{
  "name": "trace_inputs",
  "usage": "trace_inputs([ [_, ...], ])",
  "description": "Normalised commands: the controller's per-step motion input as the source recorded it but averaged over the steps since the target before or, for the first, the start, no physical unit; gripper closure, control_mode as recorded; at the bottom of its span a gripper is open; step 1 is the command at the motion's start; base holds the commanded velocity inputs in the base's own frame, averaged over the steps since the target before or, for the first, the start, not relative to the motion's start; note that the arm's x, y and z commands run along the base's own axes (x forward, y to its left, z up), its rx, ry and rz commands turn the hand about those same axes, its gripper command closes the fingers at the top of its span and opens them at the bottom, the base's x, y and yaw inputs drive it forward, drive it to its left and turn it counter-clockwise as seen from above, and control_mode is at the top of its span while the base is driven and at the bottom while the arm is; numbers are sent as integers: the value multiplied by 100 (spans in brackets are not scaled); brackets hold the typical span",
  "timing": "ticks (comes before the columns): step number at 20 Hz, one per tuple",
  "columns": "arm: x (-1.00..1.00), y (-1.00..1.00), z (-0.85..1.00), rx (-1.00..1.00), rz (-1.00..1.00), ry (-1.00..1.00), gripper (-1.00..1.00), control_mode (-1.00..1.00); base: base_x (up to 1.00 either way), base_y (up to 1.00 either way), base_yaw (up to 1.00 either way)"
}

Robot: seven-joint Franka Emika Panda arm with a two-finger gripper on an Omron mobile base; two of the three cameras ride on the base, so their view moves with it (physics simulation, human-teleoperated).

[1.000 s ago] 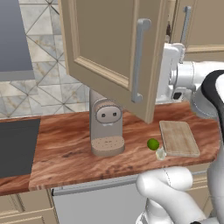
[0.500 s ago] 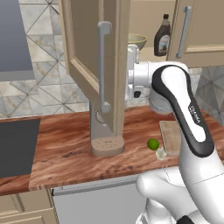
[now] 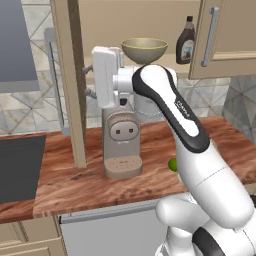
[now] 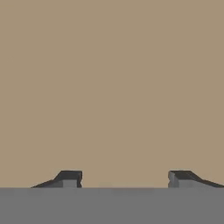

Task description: Open the cabinet. Place the bowl and condiment on the counter. Then place the lime and garlic on the cutting board.

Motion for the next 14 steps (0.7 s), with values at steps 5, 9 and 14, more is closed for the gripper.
trace_inputs([
  [5,9,19,7,-5,-13,0,-100,-100,0,0,0],
  [9,0,-60,1,-2,-30,0,-100,-100,0,0,0],
  [14,0,-96,0,0,-27,0,-100,-100,0,0,0],
])
